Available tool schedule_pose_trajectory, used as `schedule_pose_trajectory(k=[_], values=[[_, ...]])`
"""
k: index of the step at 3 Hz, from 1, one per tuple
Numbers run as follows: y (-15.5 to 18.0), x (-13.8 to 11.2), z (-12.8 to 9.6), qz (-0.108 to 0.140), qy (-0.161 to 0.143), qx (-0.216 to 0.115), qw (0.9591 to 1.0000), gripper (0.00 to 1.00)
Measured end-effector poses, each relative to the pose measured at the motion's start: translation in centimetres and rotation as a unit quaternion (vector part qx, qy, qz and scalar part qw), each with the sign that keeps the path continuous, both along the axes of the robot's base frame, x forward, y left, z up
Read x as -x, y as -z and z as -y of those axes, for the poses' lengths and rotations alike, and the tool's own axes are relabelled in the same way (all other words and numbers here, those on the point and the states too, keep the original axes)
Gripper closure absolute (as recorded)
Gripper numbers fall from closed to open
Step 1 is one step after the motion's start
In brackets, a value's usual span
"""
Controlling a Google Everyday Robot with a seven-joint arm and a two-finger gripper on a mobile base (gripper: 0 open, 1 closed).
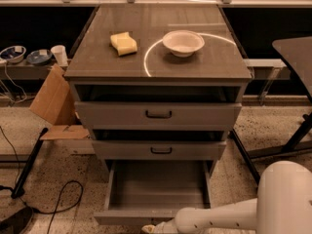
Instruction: Close bottom drawer
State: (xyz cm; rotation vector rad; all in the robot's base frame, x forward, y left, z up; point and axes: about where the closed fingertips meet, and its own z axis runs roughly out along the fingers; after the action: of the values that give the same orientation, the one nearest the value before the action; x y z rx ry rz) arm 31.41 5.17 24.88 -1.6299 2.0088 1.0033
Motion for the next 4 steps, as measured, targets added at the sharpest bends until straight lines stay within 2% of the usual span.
schedule_pose_trajectory(k=[1,3,4], values=[[2.7,-0.8,-1.2,-0.007,0.015,-0.013,0.9998,0.42],[6.4,-4.0,-3.0,-0.007,0.068,-0.025,0.9973,0.89],[7.1,-4.9,-3.3,-0.002,0.088,-0.026,0.9958,1.0]])
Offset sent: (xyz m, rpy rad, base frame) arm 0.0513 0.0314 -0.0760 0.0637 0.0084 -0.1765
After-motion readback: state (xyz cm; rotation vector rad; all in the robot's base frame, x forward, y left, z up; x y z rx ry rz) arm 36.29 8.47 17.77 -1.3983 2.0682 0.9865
